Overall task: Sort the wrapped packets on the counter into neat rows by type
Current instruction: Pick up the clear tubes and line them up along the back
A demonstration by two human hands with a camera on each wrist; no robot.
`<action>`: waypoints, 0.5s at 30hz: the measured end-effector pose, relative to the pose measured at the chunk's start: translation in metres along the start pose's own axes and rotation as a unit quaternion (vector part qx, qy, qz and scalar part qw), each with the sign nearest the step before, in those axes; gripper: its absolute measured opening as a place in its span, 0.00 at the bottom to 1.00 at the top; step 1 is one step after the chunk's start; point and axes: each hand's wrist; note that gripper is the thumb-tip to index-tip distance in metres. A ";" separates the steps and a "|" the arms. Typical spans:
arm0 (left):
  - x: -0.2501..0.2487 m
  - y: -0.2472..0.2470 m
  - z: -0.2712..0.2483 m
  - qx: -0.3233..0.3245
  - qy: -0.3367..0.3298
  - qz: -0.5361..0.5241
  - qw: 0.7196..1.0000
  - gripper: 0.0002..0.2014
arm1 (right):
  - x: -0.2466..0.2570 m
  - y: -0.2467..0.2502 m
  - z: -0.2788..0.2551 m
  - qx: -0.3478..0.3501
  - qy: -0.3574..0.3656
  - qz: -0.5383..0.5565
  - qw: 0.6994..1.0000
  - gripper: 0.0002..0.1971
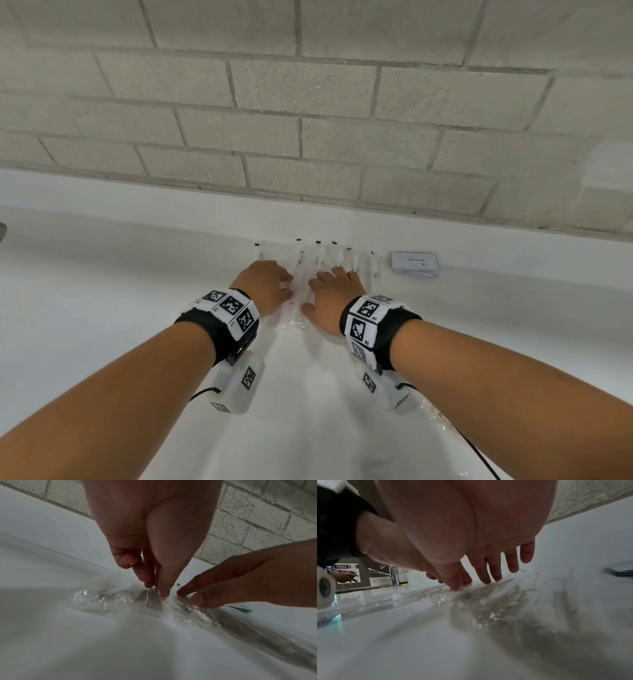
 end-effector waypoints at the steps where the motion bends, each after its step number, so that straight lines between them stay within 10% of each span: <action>1: 0.000 0.000 0.000 0.000 0.000 0.001 1.000 0.21 | -0.001 0.000 0.000 0.003 0.000 0.000 1.000 0.29; 15: 0.015 0.009 -0.005 -0.072 0.007 -0.062 0.995 0.16 | 0.013 0.008 0.002 -0.037 0.020 0.049 0.998 0.29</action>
Point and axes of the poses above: each hand's wrist, its own z-axis towards the middle knuckle, its own y-axis out of the back of the hand, x = y × z, and after that the axes turned 3 degrees about -x, right-handed
